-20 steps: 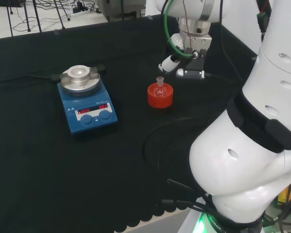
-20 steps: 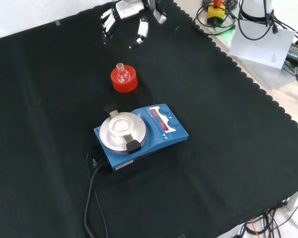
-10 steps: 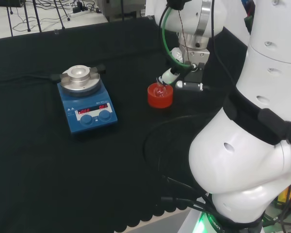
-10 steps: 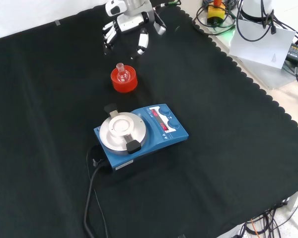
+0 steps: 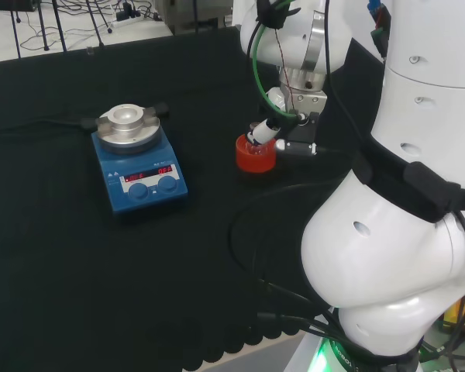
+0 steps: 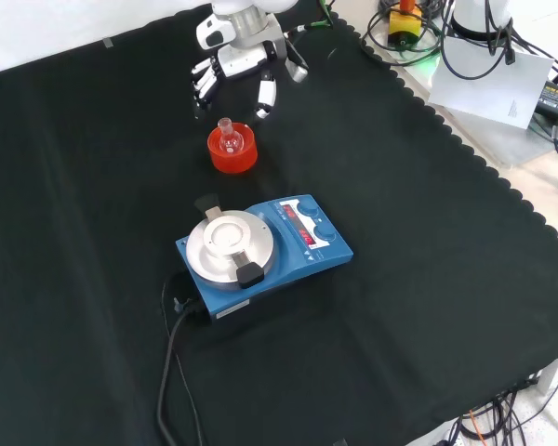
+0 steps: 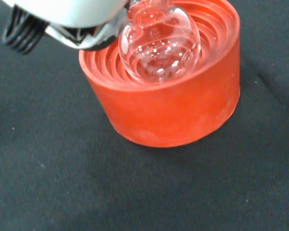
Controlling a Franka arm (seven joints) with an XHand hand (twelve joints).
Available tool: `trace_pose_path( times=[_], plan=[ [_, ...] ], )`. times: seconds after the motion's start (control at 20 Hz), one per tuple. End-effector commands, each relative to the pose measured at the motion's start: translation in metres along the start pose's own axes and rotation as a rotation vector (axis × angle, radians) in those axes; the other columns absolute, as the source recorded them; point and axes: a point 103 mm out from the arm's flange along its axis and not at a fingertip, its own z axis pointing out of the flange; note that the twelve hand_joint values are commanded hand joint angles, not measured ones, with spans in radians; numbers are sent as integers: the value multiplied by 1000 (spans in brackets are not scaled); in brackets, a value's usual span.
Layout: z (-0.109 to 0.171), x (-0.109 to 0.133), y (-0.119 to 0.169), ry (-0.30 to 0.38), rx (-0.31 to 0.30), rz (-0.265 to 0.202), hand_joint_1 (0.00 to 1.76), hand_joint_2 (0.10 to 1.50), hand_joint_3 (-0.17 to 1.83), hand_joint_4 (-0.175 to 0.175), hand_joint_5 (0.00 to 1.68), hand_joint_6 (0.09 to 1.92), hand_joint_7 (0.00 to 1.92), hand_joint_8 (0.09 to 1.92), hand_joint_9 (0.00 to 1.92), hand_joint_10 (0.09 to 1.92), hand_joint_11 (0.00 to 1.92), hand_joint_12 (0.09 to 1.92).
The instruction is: Pick up the round-bottom flask.
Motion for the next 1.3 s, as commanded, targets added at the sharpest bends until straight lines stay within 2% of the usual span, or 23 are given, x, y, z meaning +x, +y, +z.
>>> trace_pose_path(
  times=[0.05,0.2,0.45,0.7,0.8,1.3],
  plan=[
    [3,-1,2,2,-13,-1,910,521,717,-43,583,434,340,667,547,655,89,1399],
    [10,10,3,-7,-15,-3,908,532,698,-42,601,594,338,670,551,657,93,1397],
    [11,8,5,-7,-14,-12,913,542,689,-37,660,734,338,670,564,656,97,1396],
    [8,2,5,-22,-41,-12,927,552,685,-33,717,784,346,672,582,657,111,1398],
    [13,11,5,-34,-45,-10,936,558,683,-33,737,800,351,673,590,657,121,1396],
    [7,12,9,-33,-46,-25,946,588,672,-36,806,854,362,669,611,642,156,1375]
  ],
)
